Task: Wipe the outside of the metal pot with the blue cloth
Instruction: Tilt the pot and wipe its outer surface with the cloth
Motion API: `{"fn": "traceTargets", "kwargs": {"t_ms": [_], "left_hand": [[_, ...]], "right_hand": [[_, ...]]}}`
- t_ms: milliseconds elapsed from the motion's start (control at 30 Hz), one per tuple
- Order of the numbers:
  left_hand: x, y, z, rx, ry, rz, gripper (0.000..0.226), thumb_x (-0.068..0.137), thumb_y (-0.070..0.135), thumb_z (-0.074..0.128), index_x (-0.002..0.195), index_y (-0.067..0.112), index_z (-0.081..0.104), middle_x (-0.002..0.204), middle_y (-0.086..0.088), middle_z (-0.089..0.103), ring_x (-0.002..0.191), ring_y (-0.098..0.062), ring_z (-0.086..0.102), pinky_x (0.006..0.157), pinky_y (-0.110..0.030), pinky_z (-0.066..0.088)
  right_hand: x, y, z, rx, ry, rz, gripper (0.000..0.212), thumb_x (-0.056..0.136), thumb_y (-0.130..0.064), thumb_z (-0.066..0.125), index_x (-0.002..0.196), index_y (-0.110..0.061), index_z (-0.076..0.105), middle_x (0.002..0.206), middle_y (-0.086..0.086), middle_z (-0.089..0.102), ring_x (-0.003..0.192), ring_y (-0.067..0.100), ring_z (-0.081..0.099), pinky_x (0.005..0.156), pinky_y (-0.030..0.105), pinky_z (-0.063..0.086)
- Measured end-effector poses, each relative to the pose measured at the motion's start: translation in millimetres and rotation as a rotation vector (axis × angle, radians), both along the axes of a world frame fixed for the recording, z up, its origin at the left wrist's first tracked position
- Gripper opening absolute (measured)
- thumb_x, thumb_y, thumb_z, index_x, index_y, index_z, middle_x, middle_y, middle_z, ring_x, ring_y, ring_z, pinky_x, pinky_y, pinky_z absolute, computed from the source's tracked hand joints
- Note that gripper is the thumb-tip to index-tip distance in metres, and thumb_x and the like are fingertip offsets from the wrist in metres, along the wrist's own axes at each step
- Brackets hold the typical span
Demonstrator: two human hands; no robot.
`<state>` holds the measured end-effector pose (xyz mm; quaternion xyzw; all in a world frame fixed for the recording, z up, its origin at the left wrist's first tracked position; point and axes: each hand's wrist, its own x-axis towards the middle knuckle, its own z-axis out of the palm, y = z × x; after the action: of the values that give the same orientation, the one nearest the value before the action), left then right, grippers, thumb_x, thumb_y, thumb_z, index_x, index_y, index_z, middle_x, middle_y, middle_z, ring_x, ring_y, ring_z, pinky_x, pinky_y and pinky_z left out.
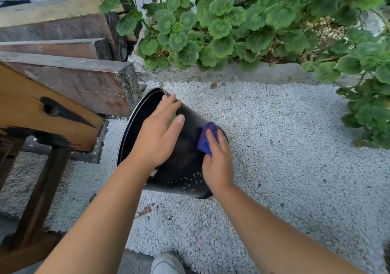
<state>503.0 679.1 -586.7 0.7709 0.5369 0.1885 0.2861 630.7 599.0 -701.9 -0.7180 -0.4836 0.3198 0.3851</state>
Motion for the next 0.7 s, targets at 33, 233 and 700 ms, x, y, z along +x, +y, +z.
{"fn": "traceTargets", "kwargs": {"t_ms": [33, 233, 700], "left_hand": [[-10.8, -8.2, 0.8, 0.017, 0.044, -0.071, 0.062, 0.096, 0.049, 0.037, 0.146, 0.013, 0.042, 0.159, 0.003, 0.027, 0.149, -0.005, 0.010, 0.108, -0.003, 0.009], [-58.7, -51.9, -11.4, 0.165, 0.360, -0.250, 0.072, 0.098, 0.050, 0.037, 0.155, 0.011, 0.018, 0.165, 0.001, 0.004, 0.152, -0.018, 0.001, 0.119, -0.050, 0.018], [-40.3, -38.0, -10.7, 0.030, 0.250, -0.204, 0.065, 0.100, 0.045, 0.030, 0.156, 0.025, 0.004, 0.163, 0.015, -0.009, 0.150, -0.006, -0.008, 0.121, -0.051, 0.015]], "right_hand": [[2.7, -0.3, -5.4, -0.020, -0.012, 0.004, 0.062, 0.089, 0.009, 0.049, 0.146, -0.014, 0.042, 0.159, 0.014, 0.024, 0.147, 0.032, 0.022, 0.116, 0.048, 0.029], [5.2, 2.3, -18.9, -0.065, -0.070, 0.028, 0.065, 0.088, 0.009, 0.050, 0.148, -0.016, 0.040, 0.159, 0.013, 0.025, 0.146, 0.029, 0.023, 0.118, 0.035, 0.022], [29.7, 3.3, -21.8, -0.275, -0.002, -0.119, 0.059, 0.090, 0.003, 0.049, 0.146, -0.015, 0.042, 0.141, 0.013, 0.046, 0.125, 0.032, 0.047, 0.103, 0.040, 0.040]]}}
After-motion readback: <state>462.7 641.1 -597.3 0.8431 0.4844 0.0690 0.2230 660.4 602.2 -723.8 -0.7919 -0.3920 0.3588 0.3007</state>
